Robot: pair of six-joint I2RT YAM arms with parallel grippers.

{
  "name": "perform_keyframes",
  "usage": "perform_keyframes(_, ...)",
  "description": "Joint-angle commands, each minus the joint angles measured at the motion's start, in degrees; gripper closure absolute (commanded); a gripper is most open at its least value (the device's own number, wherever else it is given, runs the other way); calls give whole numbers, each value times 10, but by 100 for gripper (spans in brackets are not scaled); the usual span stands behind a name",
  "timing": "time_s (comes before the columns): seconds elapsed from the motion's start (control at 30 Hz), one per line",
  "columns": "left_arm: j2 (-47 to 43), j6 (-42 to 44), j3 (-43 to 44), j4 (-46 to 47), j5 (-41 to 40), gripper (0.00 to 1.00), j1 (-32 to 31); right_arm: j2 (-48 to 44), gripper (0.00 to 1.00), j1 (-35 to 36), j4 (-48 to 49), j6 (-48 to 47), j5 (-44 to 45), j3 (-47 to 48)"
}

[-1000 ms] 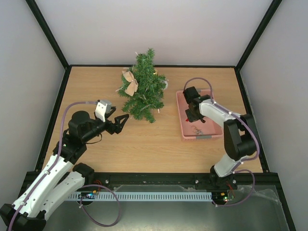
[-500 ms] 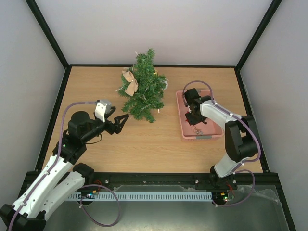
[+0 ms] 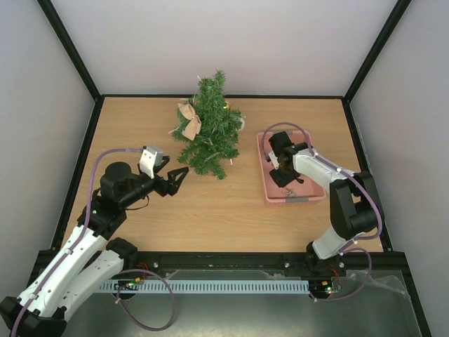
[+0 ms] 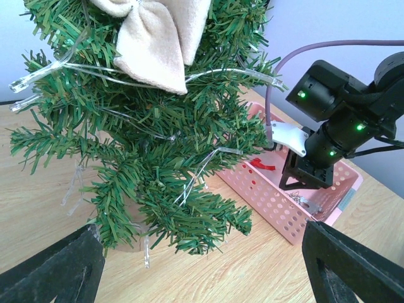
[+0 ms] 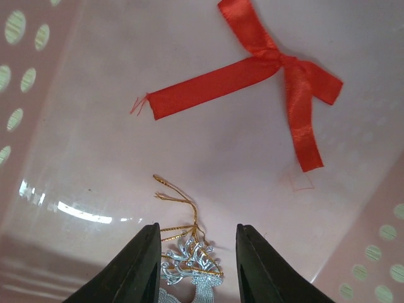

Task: Decorate the small christmas tree
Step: Pick up the decoration item from the storage box.

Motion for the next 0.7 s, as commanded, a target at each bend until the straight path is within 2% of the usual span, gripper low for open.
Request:
perform_keyframes(0.0, 1, 8, -1, 0, -5, 13, -2, 29, 68, -2, 0, -24, 6, -1)
perform_keyframes(0.37, 2, 16, 2, -9, -24, 13, -3, 98, 72, -2, 22, -32, 40, 9)
perform_keyframes(0.47, 0, 16, 2, -10, -25, 13, -3, 105, 80, -3, 31, -34, 45, 15)
perform_keyframes(0.6, 0, 18, 2, -10, -28, 13, -2, 100, 98, -4, 42, -41, 54, 17)
perform_keyframes(0.67, 1, 19, 1, -12, -30, 13, -3, 93, 98, -5, 49, -42, 68, 16)
